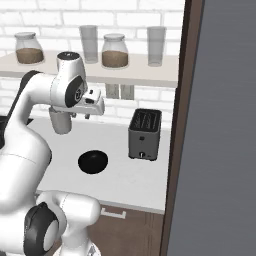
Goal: Pick up the bowls on the counter and stack them on top of one another in the open cabinet. Place the smaller bowl on top of the larger bowl.
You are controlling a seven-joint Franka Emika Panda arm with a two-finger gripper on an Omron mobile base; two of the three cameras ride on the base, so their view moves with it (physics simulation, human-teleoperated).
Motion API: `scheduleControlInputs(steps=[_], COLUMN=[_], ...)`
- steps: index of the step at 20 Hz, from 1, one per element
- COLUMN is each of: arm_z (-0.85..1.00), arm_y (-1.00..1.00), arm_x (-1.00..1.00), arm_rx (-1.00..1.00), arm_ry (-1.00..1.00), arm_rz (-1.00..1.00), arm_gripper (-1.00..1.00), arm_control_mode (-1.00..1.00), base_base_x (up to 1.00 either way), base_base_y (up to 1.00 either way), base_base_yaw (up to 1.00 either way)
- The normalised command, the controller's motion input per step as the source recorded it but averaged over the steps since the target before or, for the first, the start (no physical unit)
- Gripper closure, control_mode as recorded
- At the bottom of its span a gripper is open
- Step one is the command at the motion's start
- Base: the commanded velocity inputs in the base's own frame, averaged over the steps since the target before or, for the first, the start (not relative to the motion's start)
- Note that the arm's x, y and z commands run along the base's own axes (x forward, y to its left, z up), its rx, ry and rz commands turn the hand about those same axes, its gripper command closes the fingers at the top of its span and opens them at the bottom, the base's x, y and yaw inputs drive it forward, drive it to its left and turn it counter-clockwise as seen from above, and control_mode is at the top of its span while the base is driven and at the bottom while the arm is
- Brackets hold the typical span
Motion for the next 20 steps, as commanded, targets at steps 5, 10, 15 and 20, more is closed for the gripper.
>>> scheduleControlInputs(steps=[5, 10, 15, 20], arm_z=[-0.02, -0.36, -0.55, -0.53], arm_y=[0.00, 0.00, 0.00, -0.05], arm_x=[-0.69, -0.87, -0.10, 0.22], arm_rx=[0.00, 0.02, 0.00, 0.00], arm_ry=[-0.04, 0.04, 0.18, 0.11], arm_rz=[0.03, 0.01, 0.00, 0.01], arm_gripper=[-1.00, -1.00, -1.00, -1.00], arm_control_mode=[-1.00, -1.00, -1.00, -1.00], base_base_x=[0.00, 0.00, 0.00, 0.00], base_base_y=[0.00, 0.00, 0.00, 0.00], base_base_yaw=[0.00, 0.00, 0.00, 0.00])
